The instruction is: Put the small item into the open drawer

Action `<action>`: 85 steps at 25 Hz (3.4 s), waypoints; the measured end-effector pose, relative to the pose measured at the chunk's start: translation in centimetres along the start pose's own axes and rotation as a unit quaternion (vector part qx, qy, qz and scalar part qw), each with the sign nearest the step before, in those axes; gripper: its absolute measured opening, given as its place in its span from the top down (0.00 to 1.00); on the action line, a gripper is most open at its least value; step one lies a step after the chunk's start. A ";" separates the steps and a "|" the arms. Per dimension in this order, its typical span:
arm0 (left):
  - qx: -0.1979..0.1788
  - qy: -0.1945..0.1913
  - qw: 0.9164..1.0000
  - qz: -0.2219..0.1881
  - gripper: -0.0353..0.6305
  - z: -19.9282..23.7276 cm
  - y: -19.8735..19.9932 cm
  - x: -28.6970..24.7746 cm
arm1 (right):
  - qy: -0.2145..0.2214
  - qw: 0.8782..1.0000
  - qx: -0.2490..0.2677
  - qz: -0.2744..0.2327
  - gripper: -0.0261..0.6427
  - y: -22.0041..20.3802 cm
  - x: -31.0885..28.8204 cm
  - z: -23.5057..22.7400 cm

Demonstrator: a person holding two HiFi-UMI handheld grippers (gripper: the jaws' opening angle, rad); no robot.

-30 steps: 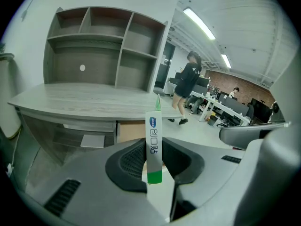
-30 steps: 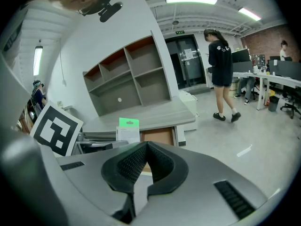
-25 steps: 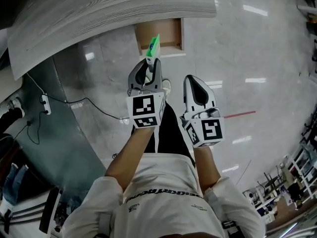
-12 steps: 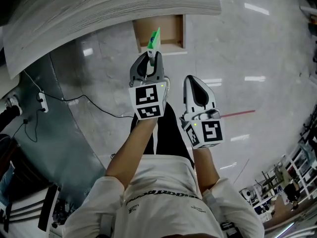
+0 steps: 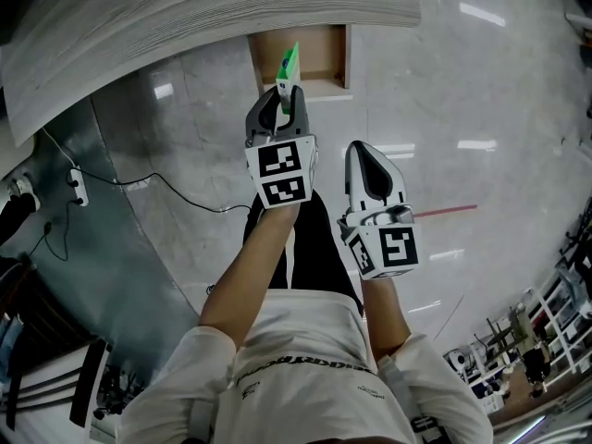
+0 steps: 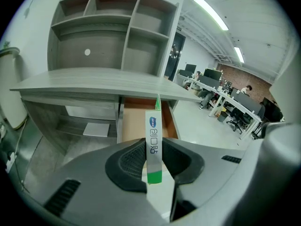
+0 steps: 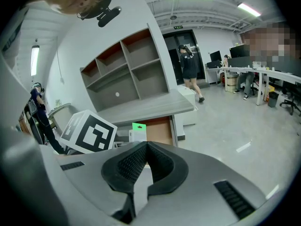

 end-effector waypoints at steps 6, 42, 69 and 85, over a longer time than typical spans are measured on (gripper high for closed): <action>-0.002 0.006 1.000 0.009 0.79 -0.1 0.0 -1.4 | -0.001 1.000 -0.002 0.004 0.91 -0.2 -0.2 -0.4; 0.012 0.034 0.997 0.067 0.79 1.5 -2.2 -7.2 | 0.009 1.000 -0.001 0.018 0.91 -1.0 -0.4 -1.4; 0.009 0.021 0.999 0.039 0.76 0.3 0.1 -1.9 | 0.001 1.000 0.012 -0.019 0.91 1.1 3.8 0.1; -0.020 -0.002 1.000 -0.004 0.82 -1.5 5.2 9.0 | -0.001 0.998 0.027 -0.053 0.91 6.3 9.0 4.5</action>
Point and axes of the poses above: the fingertips, and each gripper's own axes: x backward along the fingers, z to its left, y out of its top, the point moved 10 cm from there along x, backward along the fingers, and after that the axes turned 1 degree about x, right-handed, at the moved point
